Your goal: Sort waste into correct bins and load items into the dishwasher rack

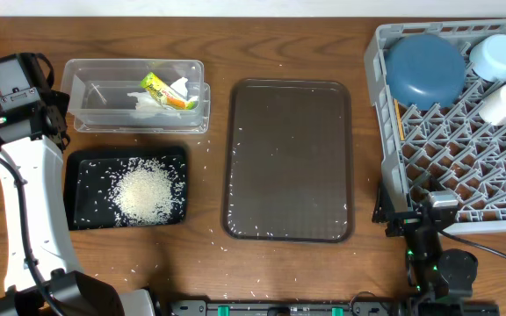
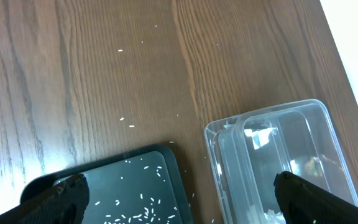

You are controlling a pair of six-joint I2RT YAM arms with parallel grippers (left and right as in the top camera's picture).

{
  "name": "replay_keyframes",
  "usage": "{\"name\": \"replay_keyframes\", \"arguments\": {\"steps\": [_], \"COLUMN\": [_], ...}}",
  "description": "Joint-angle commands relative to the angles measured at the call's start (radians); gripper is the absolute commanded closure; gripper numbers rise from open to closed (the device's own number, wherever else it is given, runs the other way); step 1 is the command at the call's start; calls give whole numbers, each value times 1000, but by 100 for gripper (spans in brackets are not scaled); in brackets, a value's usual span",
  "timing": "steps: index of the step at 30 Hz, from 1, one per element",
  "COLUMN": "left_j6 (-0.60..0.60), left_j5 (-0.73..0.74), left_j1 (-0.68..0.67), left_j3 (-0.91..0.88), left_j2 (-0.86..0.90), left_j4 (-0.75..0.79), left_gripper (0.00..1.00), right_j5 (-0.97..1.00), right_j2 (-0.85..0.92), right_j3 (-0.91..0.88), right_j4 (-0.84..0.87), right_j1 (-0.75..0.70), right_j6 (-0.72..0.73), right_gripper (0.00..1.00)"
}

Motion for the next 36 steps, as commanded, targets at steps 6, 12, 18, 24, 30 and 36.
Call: {"name": "replay_keyframes", "arguments": {"steps": [6,12,18,24,30,36], "left_j6": [10,10,18,21,21,20], "left_j5": [-6,-6,6,62,66,101], "left_j1": [3,3,3,3,-8,-62], "left_j3": [9,9,9,-16,-177,-441], "left_j2": [3,3,3,9,6,-57], "left_j4": [-4,-4,-59,-253,-232,-32], "left_gripper": [2,2,2,2,2,2], "right_j5": [7,6,7,7,7,6], "right_j2": [-7,-7,-7,-7,-7,-7], "right_j3": [-2,-2,-2,-2,-2,-2], "right_j4": [-6,-6,-6,-6,-6,-6], "right_j1": [-9,-9,-9,-9,-9,-9], "right_j6": [-13,-13,-13,-13,-13,-13], "right_gripper": [1,1,1,1,1,1]}}
